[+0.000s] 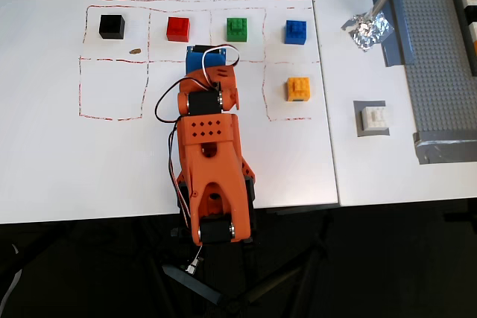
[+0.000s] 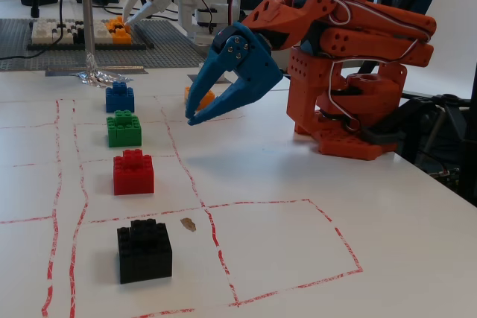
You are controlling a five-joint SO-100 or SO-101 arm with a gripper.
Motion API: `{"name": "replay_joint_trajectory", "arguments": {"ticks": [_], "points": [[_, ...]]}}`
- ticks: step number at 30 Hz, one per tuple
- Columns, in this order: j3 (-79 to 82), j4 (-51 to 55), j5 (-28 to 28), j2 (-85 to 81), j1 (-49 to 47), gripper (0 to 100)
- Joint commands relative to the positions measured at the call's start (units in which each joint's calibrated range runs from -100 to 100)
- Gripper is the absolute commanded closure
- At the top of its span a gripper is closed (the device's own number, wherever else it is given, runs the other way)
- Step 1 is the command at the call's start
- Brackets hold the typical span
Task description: Grab the block and put it in the grey marker
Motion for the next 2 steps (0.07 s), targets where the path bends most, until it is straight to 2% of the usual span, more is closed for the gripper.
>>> {"name": "replay_joint_trajectory", "arguments": {"ticks": [1, 2], "points": [[0.8, -0.3, 0.1, -0.9, 0.5, 100], [0.8, -0.3, 0.1, -0.9, 0.5, 100]]}}
